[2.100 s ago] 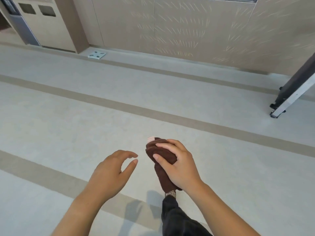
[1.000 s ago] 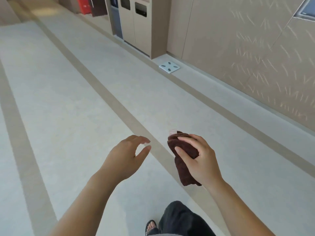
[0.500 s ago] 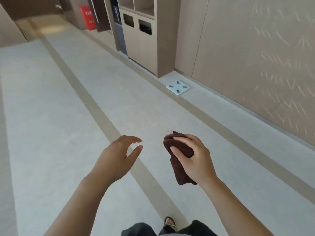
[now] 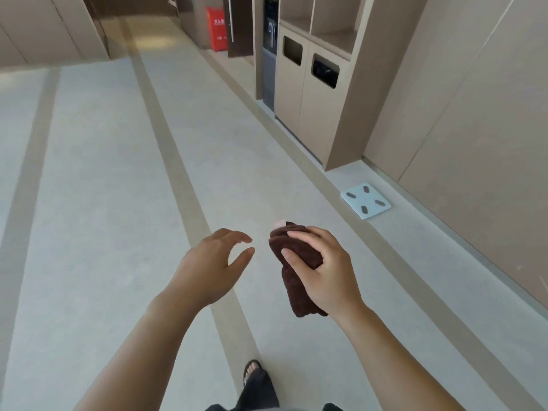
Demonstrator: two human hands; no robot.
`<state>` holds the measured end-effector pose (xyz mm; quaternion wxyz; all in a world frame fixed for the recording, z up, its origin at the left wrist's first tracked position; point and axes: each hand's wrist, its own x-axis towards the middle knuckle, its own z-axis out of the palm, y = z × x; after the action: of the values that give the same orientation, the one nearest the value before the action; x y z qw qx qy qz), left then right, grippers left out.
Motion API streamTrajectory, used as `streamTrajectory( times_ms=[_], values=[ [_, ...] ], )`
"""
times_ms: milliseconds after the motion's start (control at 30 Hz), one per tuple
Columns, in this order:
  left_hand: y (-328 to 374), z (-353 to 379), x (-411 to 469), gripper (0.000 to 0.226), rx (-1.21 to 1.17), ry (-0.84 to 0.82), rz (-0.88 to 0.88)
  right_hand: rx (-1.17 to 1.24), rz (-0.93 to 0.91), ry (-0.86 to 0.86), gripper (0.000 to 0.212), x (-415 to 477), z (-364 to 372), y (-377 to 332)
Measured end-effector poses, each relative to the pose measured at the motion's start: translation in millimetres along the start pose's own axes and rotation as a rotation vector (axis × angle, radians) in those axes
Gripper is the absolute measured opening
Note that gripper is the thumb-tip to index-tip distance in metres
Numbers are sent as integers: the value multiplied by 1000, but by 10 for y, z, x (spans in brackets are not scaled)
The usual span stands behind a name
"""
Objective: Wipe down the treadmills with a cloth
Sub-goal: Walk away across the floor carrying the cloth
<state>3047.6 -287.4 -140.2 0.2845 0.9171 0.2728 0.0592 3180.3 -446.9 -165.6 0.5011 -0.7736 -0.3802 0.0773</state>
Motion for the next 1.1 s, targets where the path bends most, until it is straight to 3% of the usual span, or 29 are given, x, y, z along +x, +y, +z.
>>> streamTrajectory(
  times_ms=[333,900,1100],
  values=[
    [-361,-427,2903,33,31,-77,73,8,51,58,26,2707,434,702],
    [-1148,-1343,8215,35,30,1,66,-1,-25,34,26,8051,1221,1822],
    [-1448,-1637,10172,34,75,-22,130,-29,36,87,27,9816,1519,2288]
  ],
)
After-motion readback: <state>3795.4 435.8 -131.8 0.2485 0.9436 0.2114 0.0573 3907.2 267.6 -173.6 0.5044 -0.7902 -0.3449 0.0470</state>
